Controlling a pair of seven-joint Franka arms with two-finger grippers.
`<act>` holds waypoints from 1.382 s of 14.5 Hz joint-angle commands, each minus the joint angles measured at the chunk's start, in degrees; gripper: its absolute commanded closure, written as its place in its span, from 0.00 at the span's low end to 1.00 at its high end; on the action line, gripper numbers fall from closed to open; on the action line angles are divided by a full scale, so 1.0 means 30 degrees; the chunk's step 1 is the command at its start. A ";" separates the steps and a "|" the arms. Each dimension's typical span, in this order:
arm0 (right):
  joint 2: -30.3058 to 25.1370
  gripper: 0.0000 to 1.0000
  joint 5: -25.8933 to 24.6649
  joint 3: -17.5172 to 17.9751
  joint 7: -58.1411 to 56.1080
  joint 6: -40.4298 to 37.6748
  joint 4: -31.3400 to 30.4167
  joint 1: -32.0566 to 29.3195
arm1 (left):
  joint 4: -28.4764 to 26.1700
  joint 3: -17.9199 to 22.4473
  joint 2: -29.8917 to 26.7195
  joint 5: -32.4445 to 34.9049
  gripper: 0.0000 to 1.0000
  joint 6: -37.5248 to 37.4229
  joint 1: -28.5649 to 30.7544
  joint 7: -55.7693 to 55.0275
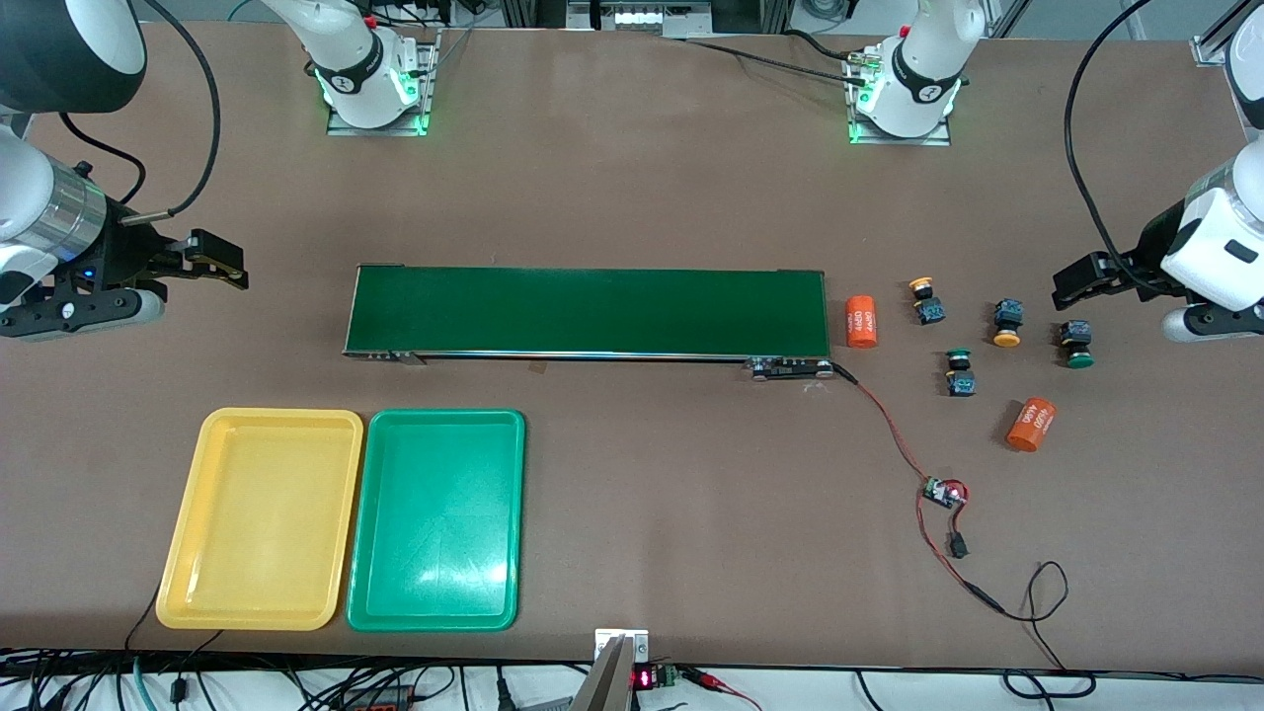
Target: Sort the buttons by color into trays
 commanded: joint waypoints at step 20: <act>0.0323 0.00 -0.0063 0.0030 0.0176 -0.0031 0.0385 -0.0080 | 0.0573 0.0001 0.2046 -0.0292 0.00 -0.2885 0.0642 0.2151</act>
